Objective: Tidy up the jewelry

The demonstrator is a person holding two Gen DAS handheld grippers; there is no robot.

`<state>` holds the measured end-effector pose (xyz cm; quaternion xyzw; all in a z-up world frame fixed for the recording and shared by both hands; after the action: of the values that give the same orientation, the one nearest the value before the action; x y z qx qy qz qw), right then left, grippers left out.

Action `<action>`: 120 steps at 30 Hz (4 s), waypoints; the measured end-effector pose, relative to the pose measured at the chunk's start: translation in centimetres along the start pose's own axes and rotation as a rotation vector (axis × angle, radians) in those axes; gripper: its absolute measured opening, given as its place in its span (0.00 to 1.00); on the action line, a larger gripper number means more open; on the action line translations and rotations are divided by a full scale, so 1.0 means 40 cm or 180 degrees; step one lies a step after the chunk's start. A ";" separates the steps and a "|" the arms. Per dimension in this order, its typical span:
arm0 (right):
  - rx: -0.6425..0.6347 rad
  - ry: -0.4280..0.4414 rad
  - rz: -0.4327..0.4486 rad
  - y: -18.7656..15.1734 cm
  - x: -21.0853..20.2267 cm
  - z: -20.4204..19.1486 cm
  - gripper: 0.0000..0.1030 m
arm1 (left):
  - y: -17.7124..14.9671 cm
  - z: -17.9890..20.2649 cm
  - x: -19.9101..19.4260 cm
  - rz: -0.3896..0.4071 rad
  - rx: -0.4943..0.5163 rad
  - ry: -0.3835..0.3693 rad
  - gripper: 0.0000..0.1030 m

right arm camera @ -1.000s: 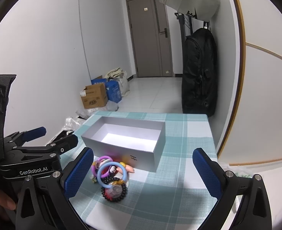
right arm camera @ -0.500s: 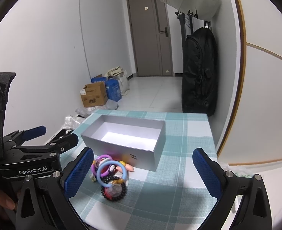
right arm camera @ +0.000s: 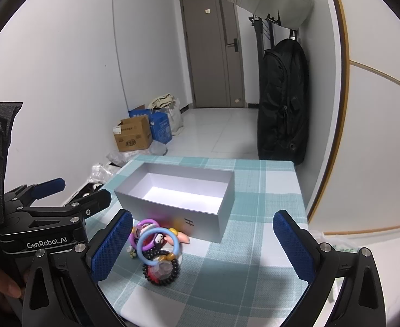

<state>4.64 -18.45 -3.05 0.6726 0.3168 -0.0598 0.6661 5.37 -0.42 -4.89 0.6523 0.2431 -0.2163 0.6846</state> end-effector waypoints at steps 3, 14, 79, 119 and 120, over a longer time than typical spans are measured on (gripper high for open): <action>0.0000 -0.0003 -0.0005 -0.001 0.000 0.000 1.00 | 0.000 0.001 0.000 -0.0003 0.0002 -0.0003 0.99; -0.0026 0.0031 -0.0083 -0.008 0.016 -0.014 1.00 | -0.002 0.000 0.010 -0.0063 -0.0032 -0.0068 0.99; -0.0342 0.0420 -0.0767 -0.087 0.157 -0.077 0.60 | -0.108 -0.018 0.158 -0.1124 0.0072 -0.0776 0.99; 0.0149 0.0447 -0.0581 -0.053 0.102 0.011 0.60 | -0.083 0.050 0.122 -0.1079 0.0071 -0.1098 0.46; 0.0139 0.0454 -0.0577 -0.052 0.102 0.007 0.60 | -0.077 0.047 0.116 -0.1058 0.0042 -0.1123 0.46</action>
<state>6.91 -17.50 -6.90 0.6581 0.4215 -0.0786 0.6189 7.23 -2.39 -10.10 0.5600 0.2223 -0.4382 0.6671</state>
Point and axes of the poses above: each gripper's, at about its wrist camera, not at the fingertips, and x roughly the way its jaws point, z to its right, y to its top, the point moved 7 cm from there along x, roughly the way its jaws point, and after that the axes turned 1 degree about z, right-handed, at the moved point
